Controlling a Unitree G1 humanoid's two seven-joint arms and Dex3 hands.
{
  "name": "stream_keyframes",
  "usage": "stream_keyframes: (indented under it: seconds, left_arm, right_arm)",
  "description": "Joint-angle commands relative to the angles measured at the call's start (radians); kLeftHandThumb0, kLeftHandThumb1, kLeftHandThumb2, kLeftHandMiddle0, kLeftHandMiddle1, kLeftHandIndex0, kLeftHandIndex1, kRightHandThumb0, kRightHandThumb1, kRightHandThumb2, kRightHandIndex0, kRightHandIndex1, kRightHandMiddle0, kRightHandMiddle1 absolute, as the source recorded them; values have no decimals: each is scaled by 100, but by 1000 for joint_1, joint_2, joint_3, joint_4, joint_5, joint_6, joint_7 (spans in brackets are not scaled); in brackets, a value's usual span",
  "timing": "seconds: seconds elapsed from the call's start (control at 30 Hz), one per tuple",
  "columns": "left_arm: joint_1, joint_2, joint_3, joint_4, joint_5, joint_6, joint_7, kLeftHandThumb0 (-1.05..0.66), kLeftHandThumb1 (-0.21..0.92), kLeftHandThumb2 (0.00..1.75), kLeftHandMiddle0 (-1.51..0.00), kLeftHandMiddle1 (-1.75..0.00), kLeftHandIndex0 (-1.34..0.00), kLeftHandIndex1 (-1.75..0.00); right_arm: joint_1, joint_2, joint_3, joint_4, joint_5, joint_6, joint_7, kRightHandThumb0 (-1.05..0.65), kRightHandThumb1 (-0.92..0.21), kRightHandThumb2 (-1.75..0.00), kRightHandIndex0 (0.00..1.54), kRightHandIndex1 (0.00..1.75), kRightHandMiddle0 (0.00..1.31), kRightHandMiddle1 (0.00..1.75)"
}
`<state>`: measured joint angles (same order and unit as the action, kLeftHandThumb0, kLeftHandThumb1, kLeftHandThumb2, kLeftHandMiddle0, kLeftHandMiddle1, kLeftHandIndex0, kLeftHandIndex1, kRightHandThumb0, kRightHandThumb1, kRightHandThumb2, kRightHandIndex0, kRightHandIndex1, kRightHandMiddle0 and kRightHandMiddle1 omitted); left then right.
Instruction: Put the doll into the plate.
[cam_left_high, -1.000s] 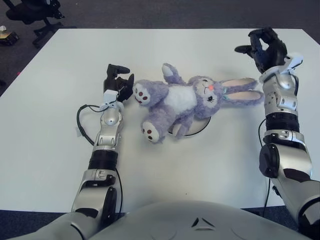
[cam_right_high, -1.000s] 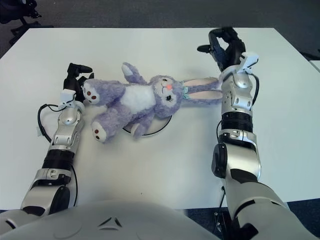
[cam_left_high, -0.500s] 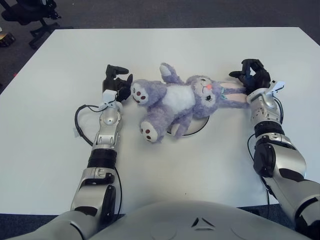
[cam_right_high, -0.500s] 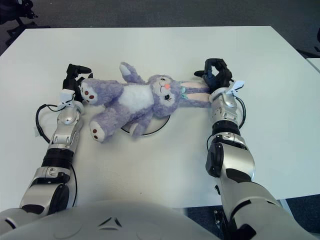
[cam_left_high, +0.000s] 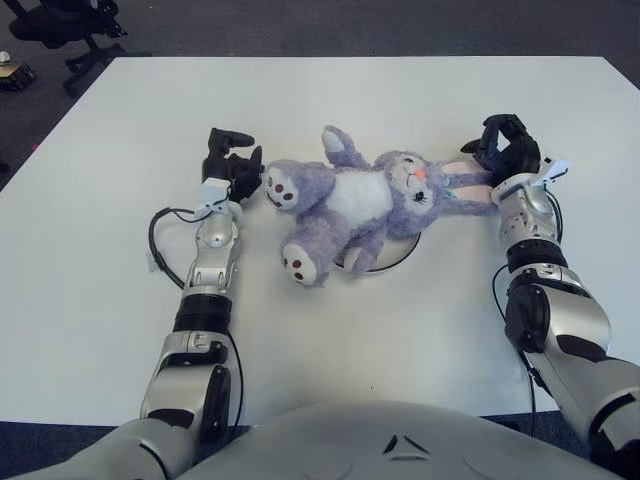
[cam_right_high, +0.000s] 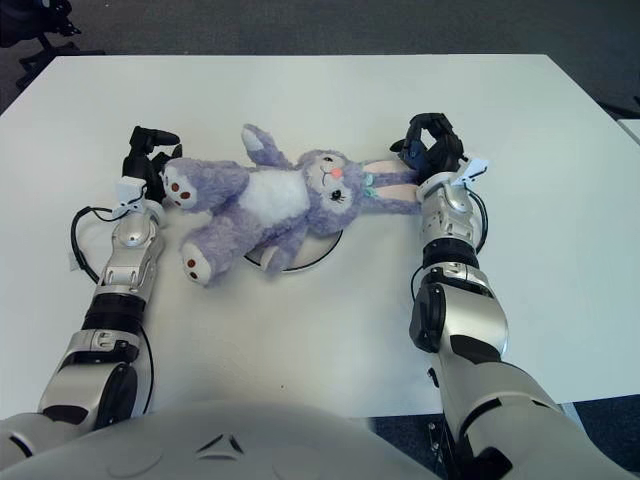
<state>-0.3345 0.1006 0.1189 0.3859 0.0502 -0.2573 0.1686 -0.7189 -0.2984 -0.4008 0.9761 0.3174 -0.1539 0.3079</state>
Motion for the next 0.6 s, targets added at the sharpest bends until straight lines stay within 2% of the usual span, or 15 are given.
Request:
stream_keyframes:
  seconds: [0.0,0.07,0.2,0.37,0.57]
  left_arm:
    - [-8,14,9,12,-5,-16,-12,-35,92,44,-68,-147,-28,-166]
    - [-8,14,9,13,-6,-18,-12,-35,92,44,-68,-148,-28,-166]
    - [-10,16,9,17,-8,-21,-15,-35,92,44,-68,-148,-28,-166]
    - [-14,18,13,29,-16,-29,-23,-35,92,44,-68,-148,-28,-166]
    - [-23,18,16,45,-27,-43,-36,-35,92,44,-68,-148,-28,-166]
  right_arm:
    - [-16,-33,-6,0,26,56,54,-25,-65,-89,63,174,32,175]
    - [-16,-36,-5,-1,28,66,60,-32,-71,-80,68,174,31,175]
    - [-20,-45,5,12,16,83,68,-36,-74,-76,71,175,31,175]
    - [-31,-64,45,38,-26,107,71,-37,-73,-76,73,175,32,175]
    - [-33,-64,70,44,-55,91,49,-37,-72,-78,74,175,32,175]
